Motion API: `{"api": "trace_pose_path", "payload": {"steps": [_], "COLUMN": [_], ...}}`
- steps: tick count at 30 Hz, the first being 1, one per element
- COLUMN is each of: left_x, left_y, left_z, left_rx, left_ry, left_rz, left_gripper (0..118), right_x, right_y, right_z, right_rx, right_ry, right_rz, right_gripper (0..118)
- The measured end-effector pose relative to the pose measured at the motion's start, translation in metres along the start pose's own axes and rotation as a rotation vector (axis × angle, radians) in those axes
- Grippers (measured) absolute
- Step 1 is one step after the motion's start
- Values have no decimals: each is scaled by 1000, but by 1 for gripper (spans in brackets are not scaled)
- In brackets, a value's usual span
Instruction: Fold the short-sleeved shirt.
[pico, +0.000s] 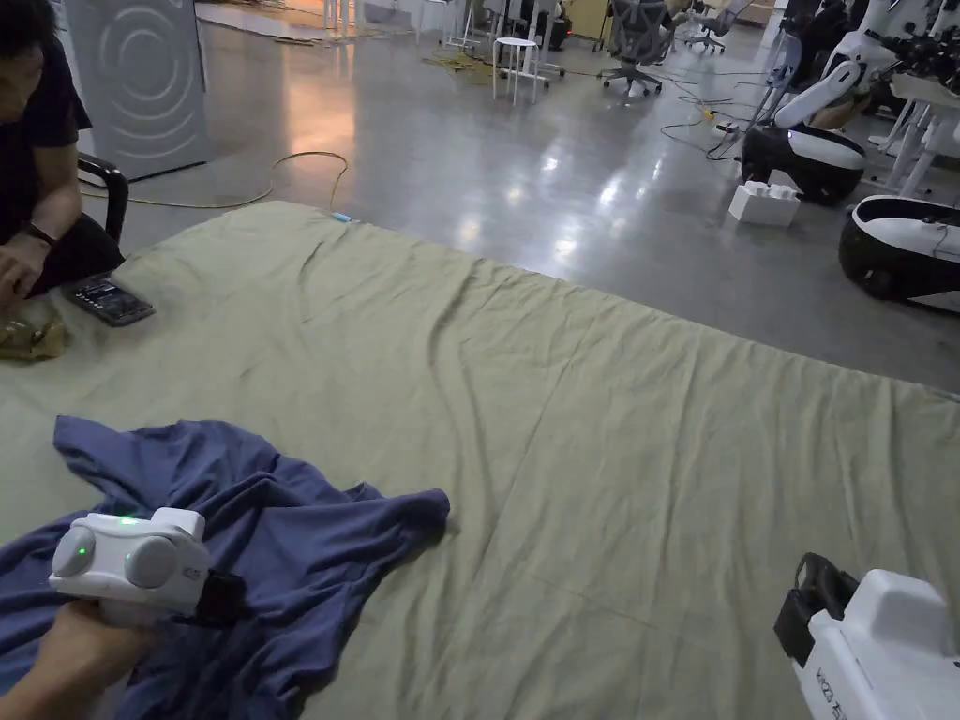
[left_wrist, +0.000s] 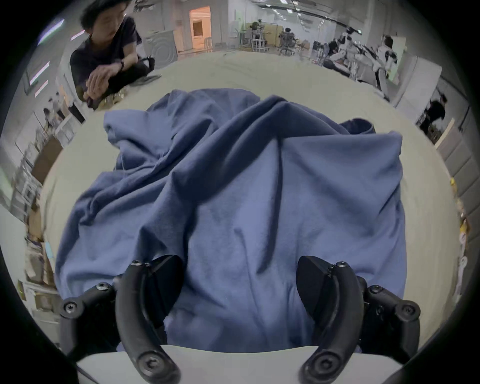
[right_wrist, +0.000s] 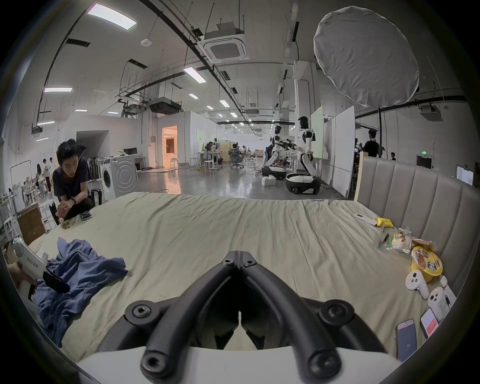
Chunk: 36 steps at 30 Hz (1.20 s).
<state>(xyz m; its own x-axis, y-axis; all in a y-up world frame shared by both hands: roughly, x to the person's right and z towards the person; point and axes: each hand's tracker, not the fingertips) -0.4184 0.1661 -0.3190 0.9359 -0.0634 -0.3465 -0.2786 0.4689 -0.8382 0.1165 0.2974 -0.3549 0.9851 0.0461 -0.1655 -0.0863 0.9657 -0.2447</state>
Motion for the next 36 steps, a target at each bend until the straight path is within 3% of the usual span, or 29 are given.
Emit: {"api": "trace_pose_path", "payload": {"steps": [1, 4, 5, 10, 17, 22, 26, 34, 36], "left_x": [5, 8, 10, -1, -8, -3, 2, 68, 47], "left_y": [-1, 1, 0, 3, 22, 45, 72, 116, 102], "left_z": [-1, 8, 7, 5, 50, 106, 152, 254, 225], "left_rx": [-2, 54, 60, 70, 252, 417, 561, 785, 818], "left_ry": [25, -16, 9, 13, -22, -29, -88, -201, -233], "left_rz": [-20, -28, -36, 14, 79, -23, 7, -110, -142], "left_gripper": [73, 18, 10, 8, 6, 5, 5, 5, 5], "right_x": [0, 0, 0, -1, 5, 10, 15, 31, 37], "right_y": [0, 0, 0, -1, 1, 8, 14, 25, 28], "right_z": [0, 1, 1, 3, 8, 14, 20, 37, 41], "right_rx": [-1, -4, -5, -9, -2, 15, 34, 78, 87], "right_ry": [-1, -3, -2, -1, -9, -18, -25, -40, -49], "right_rz": [0, 1, 2, -2, -9, -28, -39, -54, -57], "right_gripper": [1, 1, 1, 1, 1, 1, 1, 1, 1]}}
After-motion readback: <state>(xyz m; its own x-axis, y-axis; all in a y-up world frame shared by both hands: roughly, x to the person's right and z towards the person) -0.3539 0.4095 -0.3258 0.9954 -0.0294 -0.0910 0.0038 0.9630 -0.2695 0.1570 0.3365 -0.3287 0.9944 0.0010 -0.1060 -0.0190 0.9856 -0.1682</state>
